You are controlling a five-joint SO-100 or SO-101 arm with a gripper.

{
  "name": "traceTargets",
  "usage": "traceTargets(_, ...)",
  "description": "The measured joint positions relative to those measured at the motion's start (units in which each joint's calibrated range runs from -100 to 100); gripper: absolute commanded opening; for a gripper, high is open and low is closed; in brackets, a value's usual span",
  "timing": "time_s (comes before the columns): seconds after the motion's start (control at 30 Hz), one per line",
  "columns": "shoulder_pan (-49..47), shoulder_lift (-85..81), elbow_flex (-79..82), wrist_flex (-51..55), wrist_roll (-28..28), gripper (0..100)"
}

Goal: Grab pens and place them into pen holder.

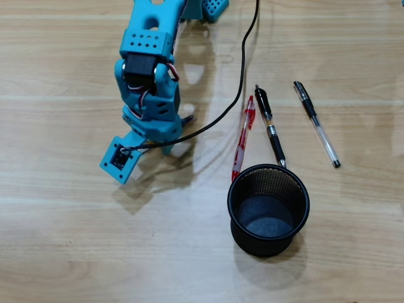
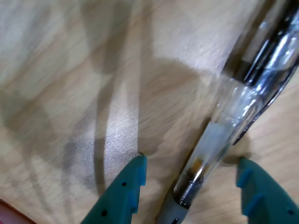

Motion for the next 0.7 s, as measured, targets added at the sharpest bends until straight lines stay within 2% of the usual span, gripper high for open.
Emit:
traceTargets(0.17, -0.3, 0.0, 0.0, -0.1, -0.1, 7)
traceTargets(0.27, -0.6, 0.0, 0.0, -0.1, -0.1, 2)
traceTargets(0.7, -0.1, -3.0, 0.4, -0.1, -0.1, 2)
